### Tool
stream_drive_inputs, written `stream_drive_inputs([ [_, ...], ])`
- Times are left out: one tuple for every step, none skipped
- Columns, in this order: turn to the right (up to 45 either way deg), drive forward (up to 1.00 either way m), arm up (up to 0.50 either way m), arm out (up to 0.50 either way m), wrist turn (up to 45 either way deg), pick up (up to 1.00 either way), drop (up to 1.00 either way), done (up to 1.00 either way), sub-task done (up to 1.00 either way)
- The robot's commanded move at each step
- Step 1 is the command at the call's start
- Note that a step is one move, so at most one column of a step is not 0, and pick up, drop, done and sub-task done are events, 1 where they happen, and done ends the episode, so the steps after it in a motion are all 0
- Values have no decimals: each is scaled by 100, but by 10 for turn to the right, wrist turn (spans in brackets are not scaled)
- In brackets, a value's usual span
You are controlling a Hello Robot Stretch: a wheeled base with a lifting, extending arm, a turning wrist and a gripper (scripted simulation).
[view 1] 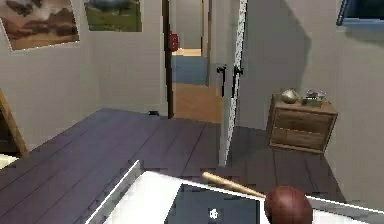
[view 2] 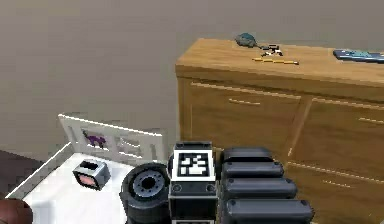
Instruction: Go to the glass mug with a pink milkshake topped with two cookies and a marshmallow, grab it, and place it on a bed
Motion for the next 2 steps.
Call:
stream_drive_inputs([
  [-450,0,0,0,0,0,0,0,0],
  [-60,0,0,0,0,0,0,0,0],
])
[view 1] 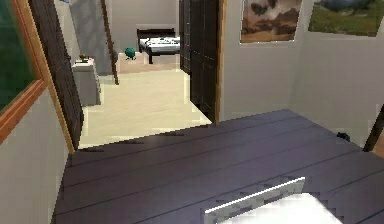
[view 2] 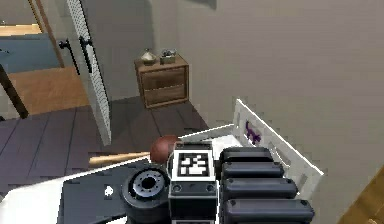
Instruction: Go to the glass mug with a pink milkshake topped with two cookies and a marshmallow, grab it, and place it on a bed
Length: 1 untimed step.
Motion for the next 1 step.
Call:
stream_drive_inputs([
  [0,0,0,34,0,0,0,0,0],
])
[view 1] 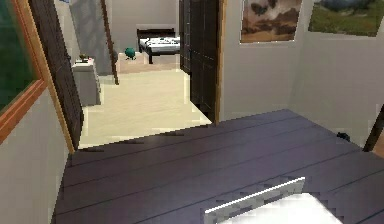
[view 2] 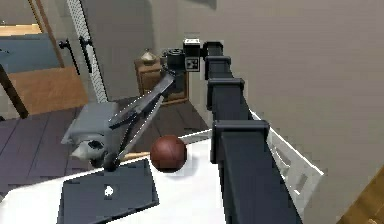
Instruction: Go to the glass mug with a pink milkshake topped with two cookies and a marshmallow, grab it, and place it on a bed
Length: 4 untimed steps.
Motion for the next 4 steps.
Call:
stream_drive_inputs([
  [0,0,0,0,450,0,0,0,0],
  [0,0,0,0,450,0,0,0,0],
  [0,0,-40,0,0,0,0,0,0],
  [0,0,-32,0,0,0,0,0,0],
])
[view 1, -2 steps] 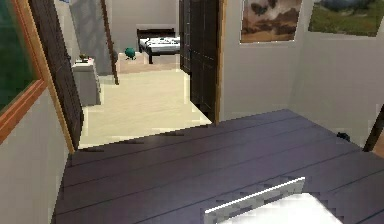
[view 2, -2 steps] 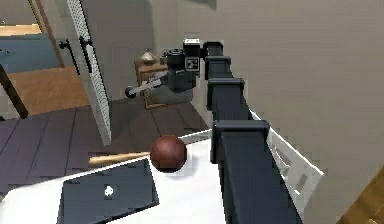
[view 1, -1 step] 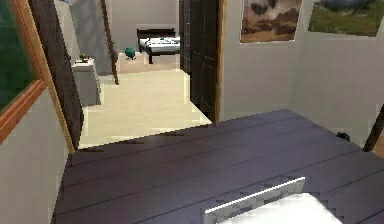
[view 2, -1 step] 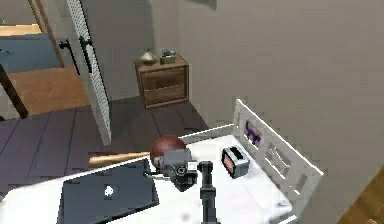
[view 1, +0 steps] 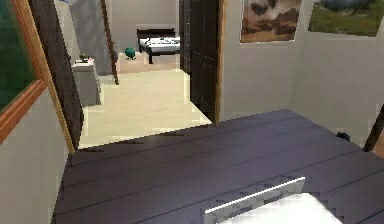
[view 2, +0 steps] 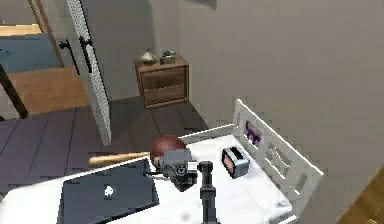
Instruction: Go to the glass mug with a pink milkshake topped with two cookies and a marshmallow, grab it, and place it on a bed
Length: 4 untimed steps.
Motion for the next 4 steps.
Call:
stream_drive_inputs([
  [0,0,0,0,0,0,100,0,0],
  [0,0,10,0,0,0,0,0,0],
  [0,0,0,-8,0,0,0,0,0],
  [0,0,0,0,0,0,0,100,0],
])
